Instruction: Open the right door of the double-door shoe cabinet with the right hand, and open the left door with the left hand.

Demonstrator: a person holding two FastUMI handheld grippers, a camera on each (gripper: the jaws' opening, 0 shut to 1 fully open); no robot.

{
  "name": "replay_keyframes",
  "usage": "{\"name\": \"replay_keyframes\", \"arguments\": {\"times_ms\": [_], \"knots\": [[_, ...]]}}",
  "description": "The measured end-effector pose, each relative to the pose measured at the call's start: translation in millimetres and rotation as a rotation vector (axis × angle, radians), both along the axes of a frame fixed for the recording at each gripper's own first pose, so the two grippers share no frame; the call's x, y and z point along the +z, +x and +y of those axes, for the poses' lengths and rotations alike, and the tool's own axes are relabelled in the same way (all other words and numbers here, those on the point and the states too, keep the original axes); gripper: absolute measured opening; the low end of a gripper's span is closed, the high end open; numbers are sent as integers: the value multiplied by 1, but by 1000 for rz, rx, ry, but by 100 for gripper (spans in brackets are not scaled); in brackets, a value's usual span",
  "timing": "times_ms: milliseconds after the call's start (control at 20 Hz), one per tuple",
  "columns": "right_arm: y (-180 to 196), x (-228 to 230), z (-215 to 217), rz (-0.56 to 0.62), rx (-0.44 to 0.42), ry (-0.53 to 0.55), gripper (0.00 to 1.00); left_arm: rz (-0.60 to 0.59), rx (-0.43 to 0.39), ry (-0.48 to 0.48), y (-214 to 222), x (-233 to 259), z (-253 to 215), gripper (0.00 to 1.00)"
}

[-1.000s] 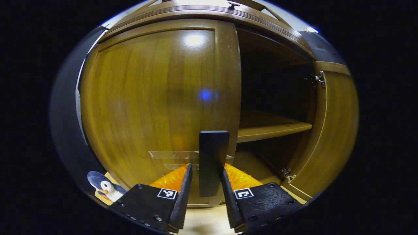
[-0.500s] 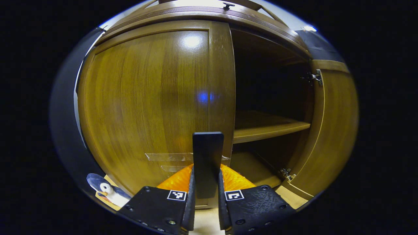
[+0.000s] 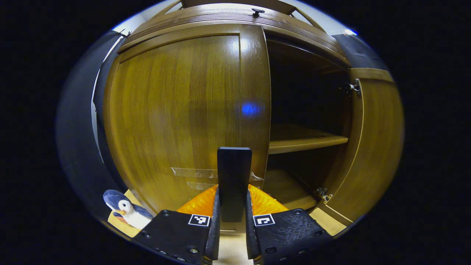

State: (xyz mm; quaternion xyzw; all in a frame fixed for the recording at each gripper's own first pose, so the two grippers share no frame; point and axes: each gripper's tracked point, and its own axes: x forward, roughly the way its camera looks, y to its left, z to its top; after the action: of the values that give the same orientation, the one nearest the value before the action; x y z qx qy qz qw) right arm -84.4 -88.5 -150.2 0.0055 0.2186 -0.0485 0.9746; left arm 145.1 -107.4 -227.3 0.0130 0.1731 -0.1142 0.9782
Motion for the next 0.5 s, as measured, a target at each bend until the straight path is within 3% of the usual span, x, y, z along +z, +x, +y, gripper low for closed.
{"name": "replay_keyframes", "arguments": {"times_ms": [100, 150, 200, 250, 300, 350, 400, 500], "knots": [[-3, -1, 1, -3, -3, -26, 51, 3, 8, -1, -8, 1, 4, 36], [-2, -5, -1, 0, -2, -48, 58, 4, 16, -4, -13, 1, 6, 36], [-3, -5, 0, -1, 5, -60, 61, 4, 24, -6, -17, 2, 8, 29], [-2, -5, 1, -2, 13, -60, 62, 2, 32, -7, -20, 3, 9, 36], [-3, -4, 1, -3, 20, -55, 62, 1, 38, -5, -24, 4, 12, 36], [-4, -4, 2, -7, 23, -48, 55, 1, 43, -4, -28, 4, 14, 36], [-3, -3, 3, -14, 19, -43, 55, 2, 46, -2, -32, 4, 16, 28], [-4, -3, 8, -31, 12, -33, 55, 3, 52, 0, -38, 5, 21, 28]]}}
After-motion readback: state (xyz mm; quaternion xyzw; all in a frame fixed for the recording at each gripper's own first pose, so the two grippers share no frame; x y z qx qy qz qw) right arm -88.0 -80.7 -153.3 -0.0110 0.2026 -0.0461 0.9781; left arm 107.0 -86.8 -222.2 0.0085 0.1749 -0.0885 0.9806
